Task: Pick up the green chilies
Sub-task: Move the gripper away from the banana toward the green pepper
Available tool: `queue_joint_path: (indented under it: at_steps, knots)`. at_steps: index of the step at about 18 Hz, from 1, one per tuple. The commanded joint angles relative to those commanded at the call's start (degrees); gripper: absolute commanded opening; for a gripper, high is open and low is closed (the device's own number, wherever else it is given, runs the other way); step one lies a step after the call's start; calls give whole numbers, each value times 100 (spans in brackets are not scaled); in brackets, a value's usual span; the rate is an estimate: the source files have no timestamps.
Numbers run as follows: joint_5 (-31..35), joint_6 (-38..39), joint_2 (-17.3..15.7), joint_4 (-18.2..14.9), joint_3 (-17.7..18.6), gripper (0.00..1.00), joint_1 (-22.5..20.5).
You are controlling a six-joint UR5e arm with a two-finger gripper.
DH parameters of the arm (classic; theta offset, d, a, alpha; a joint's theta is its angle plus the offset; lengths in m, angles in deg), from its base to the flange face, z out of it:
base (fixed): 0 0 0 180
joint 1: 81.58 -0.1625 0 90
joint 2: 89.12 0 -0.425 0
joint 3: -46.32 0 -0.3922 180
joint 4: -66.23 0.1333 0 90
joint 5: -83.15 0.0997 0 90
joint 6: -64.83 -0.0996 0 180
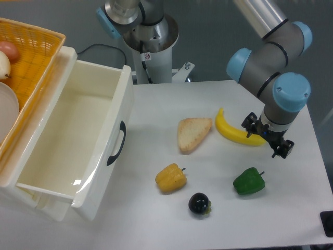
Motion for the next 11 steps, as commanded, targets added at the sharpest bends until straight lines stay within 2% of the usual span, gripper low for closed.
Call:
queue_joint_path:
  at_steps: [6, 11]
  knots:
    - [-35, -9, 79, 9, -123, 100, -9]
    - [0, -211, 369, 404, -430, 100, 237]
